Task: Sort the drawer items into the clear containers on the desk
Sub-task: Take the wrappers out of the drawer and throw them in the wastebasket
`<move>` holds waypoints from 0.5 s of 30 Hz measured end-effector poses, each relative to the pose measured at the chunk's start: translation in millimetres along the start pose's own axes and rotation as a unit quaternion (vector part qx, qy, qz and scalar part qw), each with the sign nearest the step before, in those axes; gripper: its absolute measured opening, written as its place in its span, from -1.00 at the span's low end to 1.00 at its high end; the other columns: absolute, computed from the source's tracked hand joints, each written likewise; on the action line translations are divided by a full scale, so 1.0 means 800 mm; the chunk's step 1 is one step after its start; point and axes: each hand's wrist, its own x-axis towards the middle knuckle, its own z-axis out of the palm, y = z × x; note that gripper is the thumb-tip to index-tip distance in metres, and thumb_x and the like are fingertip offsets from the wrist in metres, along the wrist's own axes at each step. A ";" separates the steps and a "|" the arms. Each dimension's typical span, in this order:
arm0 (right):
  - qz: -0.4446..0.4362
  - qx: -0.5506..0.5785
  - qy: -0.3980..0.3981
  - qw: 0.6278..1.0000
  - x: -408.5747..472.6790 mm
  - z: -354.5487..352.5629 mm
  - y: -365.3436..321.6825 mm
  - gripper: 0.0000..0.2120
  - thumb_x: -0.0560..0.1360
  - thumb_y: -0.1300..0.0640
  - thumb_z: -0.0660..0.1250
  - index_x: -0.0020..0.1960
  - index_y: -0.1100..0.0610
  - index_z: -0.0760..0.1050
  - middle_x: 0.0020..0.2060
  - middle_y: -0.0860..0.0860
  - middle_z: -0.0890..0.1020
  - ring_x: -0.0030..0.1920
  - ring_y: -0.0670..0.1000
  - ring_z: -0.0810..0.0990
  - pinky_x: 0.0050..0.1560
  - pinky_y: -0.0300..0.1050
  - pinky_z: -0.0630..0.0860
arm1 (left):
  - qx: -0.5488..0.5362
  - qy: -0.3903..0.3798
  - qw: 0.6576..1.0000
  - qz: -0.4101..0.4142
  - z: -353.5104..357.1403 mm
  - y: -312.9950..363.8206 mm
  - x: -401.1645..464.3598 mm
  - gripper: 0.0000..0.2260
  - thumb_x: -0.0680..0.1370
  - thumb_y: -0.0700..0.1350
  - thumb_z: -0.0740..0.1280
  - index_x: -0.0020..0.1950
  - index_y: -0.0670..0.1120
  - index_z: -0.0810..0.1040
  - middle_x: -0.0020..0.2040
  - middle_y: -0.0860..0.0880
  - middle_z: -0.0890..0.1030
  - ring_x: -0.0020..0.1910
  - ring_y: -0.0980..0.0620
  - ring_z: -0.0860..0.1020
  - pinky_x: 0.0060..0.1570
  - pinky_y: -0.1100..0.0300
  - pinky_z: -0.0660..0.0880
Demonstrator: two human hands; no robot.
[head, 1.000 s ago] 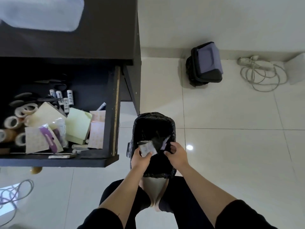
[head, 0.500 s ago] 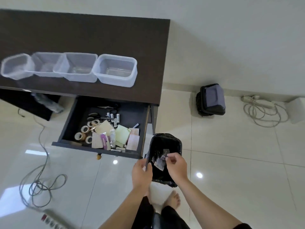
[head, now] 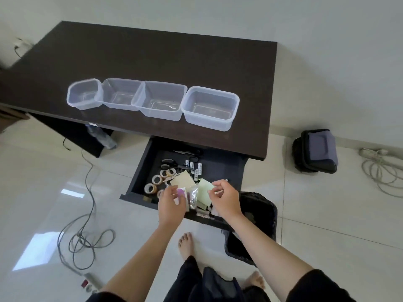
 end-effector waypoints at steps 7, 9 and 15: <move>0.092 -0.129 -0.082 0.984 0.034 0.089 0.001 -0.43 0.38 0.04 0.46 0.34 -0.05 0.34 0.17 0.03 0.41 0.11 0.05 0.51 0.14 -0.08 0.48 | 0.149 -0.156 0.976 0.003 -0.044 -0.034 0.112 -0.54 0.49 -0.12 0.37 0.38 -0.08 0.39 0.29 -0.09 0.47 0.20 -0.01 0.49 0.18 0.20 0.41; 0.108 -0.167 -0.094 0.975 0.043 0.105 0.005 -0.28 0.31 0.00 0.51 0.39 -0.13 0.26 0.19 0.06 0.34 0.15 0.12 0.48 0.22 -0.03 0.47 | 0.190 -0.212 0.958 0.033 -0.048 -0.036 0.132 -0.50 0.48 -0.14 0.38 0.40 -0.06 0.36 0.34 -0.09 0.41 0.23 -0.03 0.47 0.14 0.28 0.34; 0.120 -0.330 -0.095 0.931 0.060 0.135 0.011 -0.39 0.30 -0.01 0.50 0.27 -0.10 0.32 0.13 0.03 0.24 0.05 0.11 0.50 0.07 -0.02 0.53 | 0.229 -0.300 0.926 0.026 -0.044 -0.053 0.170 -0.47 0.44 -0.18 0.42 0.38 0.05 0.39 0.41 -0.07 0.23 0.27 -0.05 0.43 0.26 0.23 0.32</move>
